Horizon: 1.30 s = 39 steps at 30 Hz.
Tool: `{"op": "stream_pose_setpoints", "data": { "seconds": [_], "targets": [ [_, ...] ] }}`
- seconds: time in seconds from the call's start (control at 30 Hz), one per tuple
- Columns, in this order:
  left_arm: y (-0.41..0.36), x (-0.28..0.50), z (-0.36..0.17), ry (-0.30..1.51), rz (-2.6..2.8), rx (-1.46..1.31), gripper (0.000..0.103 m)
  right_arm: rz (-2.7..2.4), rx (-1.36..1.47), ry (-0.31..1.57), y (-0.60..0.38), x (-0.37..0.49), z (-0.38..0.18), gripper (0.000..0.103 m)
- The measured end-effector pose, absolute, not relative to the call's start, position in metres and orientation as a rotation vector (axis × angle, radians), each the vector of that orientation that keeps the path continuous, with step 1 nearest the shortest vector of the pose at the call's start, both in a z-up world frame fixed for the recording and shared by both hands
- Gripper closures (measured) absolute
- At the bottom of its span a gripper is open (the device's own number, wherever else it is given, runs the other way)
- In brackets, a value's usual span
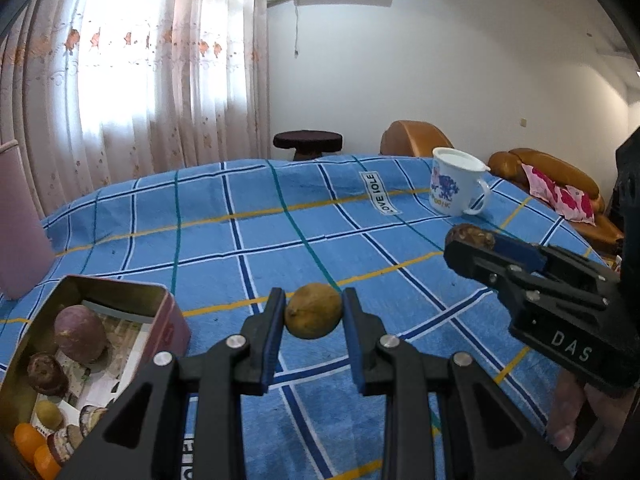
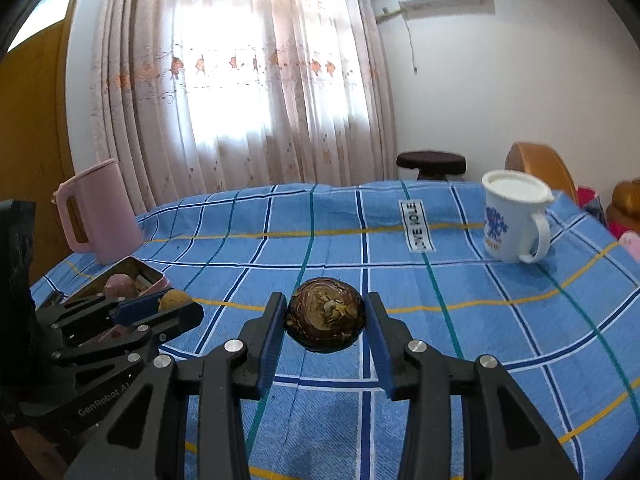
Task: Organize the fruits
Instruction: 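Carry the yellow fruit in the left gripper while the right carries the brown fruit to the tin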
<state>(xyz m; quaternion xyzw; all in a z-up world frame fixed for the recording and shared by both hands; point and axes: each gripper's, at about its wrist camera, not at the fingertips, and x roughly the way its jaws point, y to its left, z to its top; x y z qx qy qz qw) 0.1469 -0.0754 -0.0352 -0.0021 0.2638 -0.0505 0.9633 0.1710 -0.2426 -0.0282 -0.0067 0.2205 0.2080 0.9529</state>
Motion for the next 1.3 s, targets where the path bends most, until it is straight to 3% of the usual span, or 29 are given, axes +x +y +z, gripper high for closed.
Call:
{"op": "stream_pose_setpoints", "data": {
  "seconds": [0.37,1.3],
  "targets": [
    [-0.066,0.129,-0.029,0.451,-0.069,-0.018,0.073,0.4,-0.075,0.334,-0.237,0.149,-0.019,0.061],
    [-0.06,0.109,-0.022,0.348,-0.032,-0.003,0.073,0.418,-0.06,0.263,-0.232,0.129,-0.015,0.061]
  ]
}}
